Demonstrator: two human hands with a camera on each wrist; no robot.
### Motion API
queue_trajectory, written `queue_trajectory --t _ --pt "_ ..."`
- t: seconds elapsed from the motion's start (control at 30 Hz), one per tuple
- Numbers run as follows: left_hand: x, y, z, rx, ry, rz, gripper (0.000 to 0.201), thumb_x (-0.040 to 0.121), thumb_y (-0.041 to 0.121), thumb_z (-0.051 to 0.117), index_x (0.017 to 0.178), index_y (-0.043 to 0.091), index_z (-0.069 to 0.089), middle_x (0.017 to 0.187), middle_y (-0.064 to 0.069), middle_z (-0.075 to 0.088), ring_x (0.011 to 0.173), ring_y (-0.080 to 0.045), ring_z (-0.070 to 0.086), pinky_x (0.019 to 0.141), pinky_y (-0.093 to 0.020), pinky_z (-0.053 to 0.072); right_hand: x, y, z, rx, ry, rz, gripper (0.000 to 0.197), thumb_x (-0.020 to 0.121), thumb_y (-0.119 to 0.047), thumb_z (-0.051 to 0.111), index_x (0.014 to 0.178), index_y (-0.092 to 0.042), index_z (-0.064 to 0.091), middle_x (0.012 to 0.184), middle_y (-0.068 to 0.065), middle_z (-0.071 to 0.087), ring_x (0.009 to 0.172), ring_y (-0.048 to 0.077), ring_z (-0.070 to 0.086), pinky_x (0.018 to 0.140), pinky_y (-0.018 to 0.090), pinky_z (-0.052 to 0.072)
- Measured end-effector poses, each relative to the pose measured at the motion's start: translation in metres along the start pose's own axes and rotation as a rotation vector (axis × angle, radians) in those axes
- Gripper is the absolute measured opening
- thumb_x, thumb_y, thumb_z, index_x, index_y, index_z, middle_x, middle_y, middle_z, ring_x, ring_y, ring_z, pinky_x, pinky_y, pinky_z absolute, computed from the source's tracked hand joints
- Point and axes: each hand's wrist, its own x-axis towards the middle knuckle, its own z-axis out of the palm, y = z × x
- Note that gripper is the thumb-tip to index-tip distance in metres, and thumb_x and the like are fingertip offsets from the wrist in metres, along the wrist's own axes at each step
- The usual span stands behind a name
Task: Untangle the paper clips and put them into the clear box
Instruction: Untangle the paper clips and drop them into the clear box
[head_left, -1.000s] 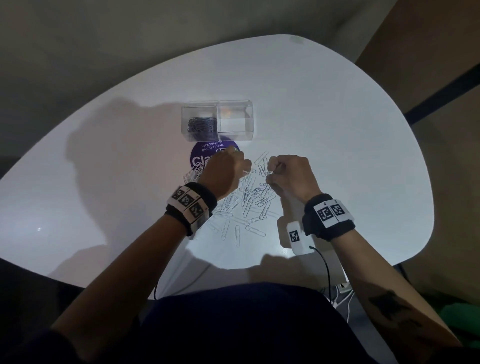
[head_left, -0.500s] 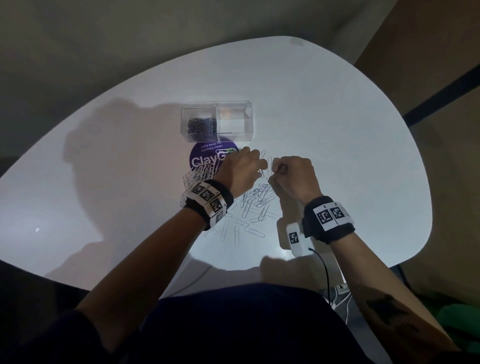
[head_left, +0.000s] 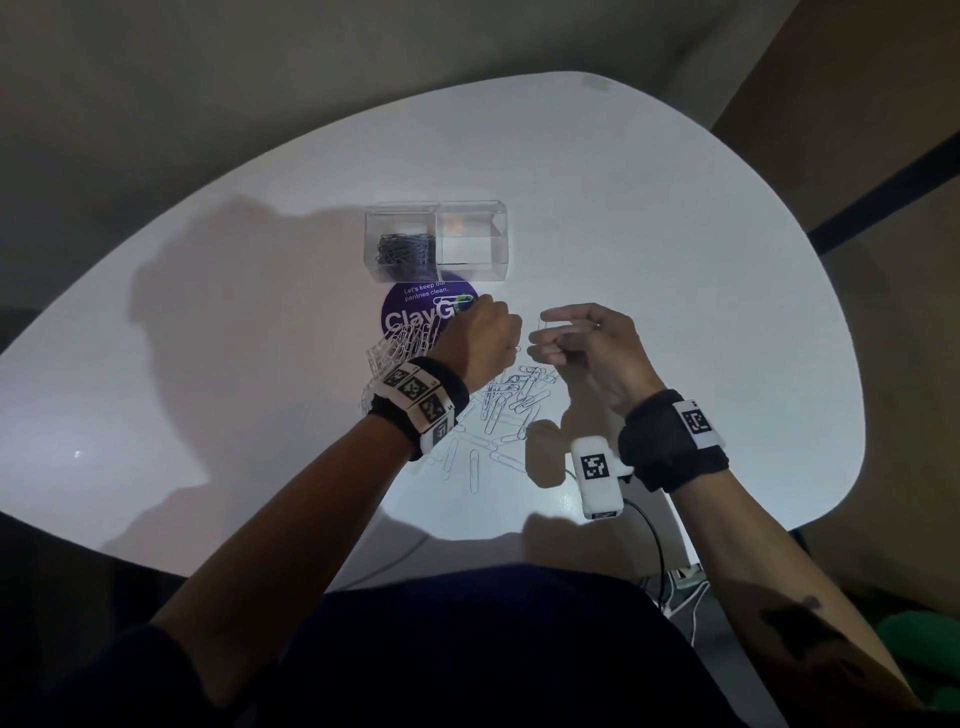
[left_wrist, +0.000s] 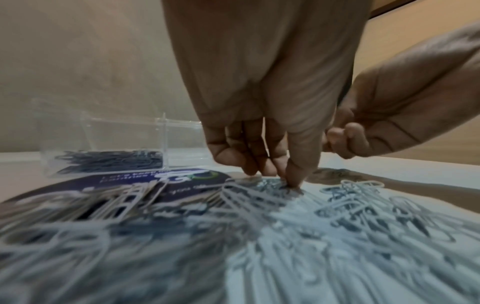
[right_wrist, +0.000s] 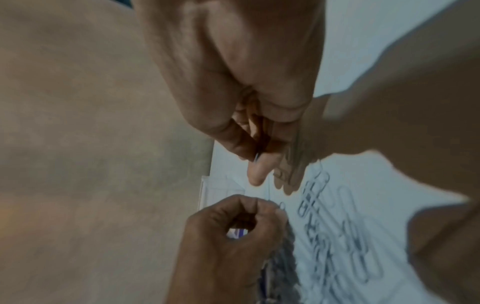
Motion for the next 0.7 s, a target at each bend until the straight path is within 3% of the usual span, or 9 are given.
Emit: queue_trajectory --t 0.13,0.2,0.27,0.33,0.4,0.43,0.5,0.6,0.7 --pt "0.005 0.008 -0.010 -0.004 -0.121 -0.056 0.017 0.085 0.018 0.065 0.096 0.006 0.067 0.106 -0.009 0.059 0.109 -0.025 0.048 0.081 -0.035 0.046 0.004 0.002 -0.003 0.017 -0.011 0.071 0.039 0.068 0.006 0.039 0.099 0.010 0.061 0.074 0.017 0.054 0.060 0.024 0.044 0.054 0.029 0.034" --pt "0.005 0.010 -0.013 -0.014 -0.175 -0.037 0.020 0.084 0.020 0.066 0.096 0.005 0.067 0.106 -0.010 0.059 0.107 -0.025 0.048 0.083 -0.037 0.047 0.003 0.004 -0.002 -0.035 -0.027 0.043 0.026 0.069 0.000 0.049 0.088 0.004 0.066 0.072 0.013 0.058 0.060 0.022 0.044 0.055 0.027 0.033" --pt "0.002 0.008 -0.014 -0.053 -0.175 -0.018 0.018 0.082 0.021 0.067 0.092 0.005 0.066 0.101 -0.010 0.060 0.102 -0.026 0.050 0.083 -0.041 0.047 0.001 0.008 -0.001 -0.287 -0.018 -0.086 0.010 0.075 -0.006 0.063 0.074 -0.012 0.072 0.073 0.000 0.068 0.064 0.015 0.055 0.058 0.023 0.042" --pt "-0.002 0.002 -0.011 -0.248 -0.092 -0.013 0.012 0.078 0.018 0.069 0.081 0.008 0.063 0.086 -0.007 0.063 0.089 -0.024 0.054 0.079 -0.042 0.046 0.001 0.012 -0.002 -0.748 -0.039 -0.254 0.010 0.073 -0.018 0.077 0.074 -0.024 0.070 0.074 -0.010 0.068 0.069 0.008 0.060 0.065 0.021 0.048" --pt "-0.007 -0.004 -0.008 -0.521 0.056 -0.022 0.013 0.073 0.011 0.069 0.071 0.007 0.057 0.069 -0.007 0.063 0.070 -0.025 0.059 0.068 -0.041 0.049 0.000 0.018 0.001 -1.137 -0.114 -0.363 0.020 0.069 -0.022 0.083 0.082 -0.023 0.067 0.079 -0.008 0.065 0.080 0.014 0.062 0.073 0.030 0.050" --pt "-0.009 -0.006 -0.009 -0.620 0.127 -0.034 0.015 0.072 0.008 0.069 0.069 0.005 0.055 0.065 -0.010 0.063 0.064 -0.027 0.060 0.062 -0.040 0.049 0.000 0.021 0.002 -1.187 -0.140 -0.394 0.023 0.068 -0.020 0.084 0.080 -0.021 0.065 0.078 -0.006 0.063 0.081 0.018 0.062 0.075 0.033 0.050" --pt "-0.014 -0.009 -0.013 -0.748 0.201 -0.105 0.017 0.071 0.002 0.069 0.067 0.003 0.052 0.064 -0.016 0.064 0.060 -0.031 0.062 0.056 -0.040 0.050 0.002 0.027 0.001 -1.094 -0.141 -0.396 0.021 0.069 -0.012 0.083 0.074 -0.019 0.064 0.076 -0.004 0.065 0.077 0.017 0.063 0.074 0.032 0.051" --pt "-0.018 -0.014 -0.018 -0.952 0.102 -0.205 0.014 0.078 -0.005 0.064 0.077 0.001 0.051 0.068 -0.019 0.067 0.056 -0.022 0.065 0.050 -0.030 0.050 0.001 0.026 -0.004 -0.963 -0.185 -0.357 0.023 0.072 -0.006 0.081 0.065 -0.018 0.062 0.075 -0.004 0.070 0.069 0.005 0.063 0.070 0.021 0.048" --pt "-0.022 -0.017 -0.017 -0.911 0.060 -0.254 0.011 0.087 -0.003 0.050 0.087 0.006 0.056 0.068 -0.008 0.061 0.056 -0.018 0.054 0.050 -0.025 0.041 -0.003 0.018 -0.013 -0.917 -0.305 -0.296 0.017 0.072 0.001 0.077 0.067 -0.011 0.066 0.080 -0.002 0.071 0.067 0.006 0.063 0.065 0.020 0.047"
